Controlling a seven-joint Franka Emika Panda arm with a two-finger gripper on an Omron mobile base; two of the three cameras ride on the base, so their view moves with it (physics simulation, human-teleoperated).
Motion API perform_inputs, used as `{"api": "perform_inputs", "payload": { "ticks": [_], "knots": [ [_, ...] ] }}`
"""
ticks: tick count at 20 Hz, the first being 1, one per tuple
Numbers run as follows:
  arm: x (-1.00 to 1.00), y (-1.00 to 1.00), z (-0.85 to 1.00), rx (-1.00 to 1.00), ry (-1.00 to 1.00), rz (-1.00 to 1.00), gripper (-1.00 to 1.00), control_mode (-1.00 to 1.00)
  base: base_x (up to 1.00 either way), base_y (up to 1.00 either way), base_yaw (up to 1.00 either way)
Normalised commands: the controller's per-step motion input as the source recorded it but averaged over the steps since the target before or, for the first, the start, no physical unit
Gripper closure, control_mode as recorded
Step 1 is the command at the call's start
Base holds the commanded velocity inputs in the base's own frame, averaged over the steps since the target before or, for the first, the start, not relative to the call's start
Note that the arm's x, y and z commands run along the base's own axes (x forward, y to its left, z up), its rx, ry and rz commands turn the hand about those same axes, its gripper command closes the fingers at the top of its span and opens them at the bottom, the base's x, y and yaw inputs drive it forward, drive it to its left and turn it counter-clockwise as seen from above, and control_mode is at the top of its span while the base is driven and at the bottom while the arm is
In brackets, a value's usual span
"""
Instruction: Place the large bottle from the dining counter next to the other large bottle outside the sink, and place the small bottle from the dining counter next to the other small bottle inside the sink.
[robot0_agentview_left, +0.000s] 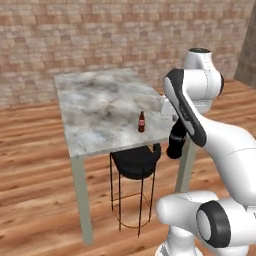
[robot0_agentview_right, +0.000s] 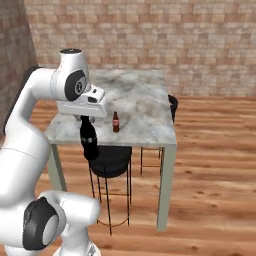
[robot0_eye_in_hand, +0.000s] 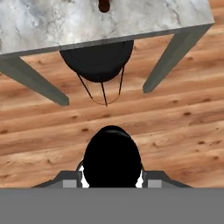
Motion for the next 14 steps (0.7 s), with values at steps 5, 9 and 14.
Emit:
{"api": "perform_inputs", "payload": {
  "ticks": [5, 9, 14],
  "knots": [
    [0.00, 0.00, 0.00, 0.00, 0.00, 0.00, 1.00, 1.00, 0.00, -0.19, -0.54],
    [0.00, 0.00, 0.00, 0.00, 0.00, 0.00, 1.00, 1.00, 0.00, -0.36, -0.56],
    [0.00, 0.00, 0.00, 0.00, 0.00, 0.00, 1.00, 1.00, 0.00, -0.22, -0.58]
  ]
}}
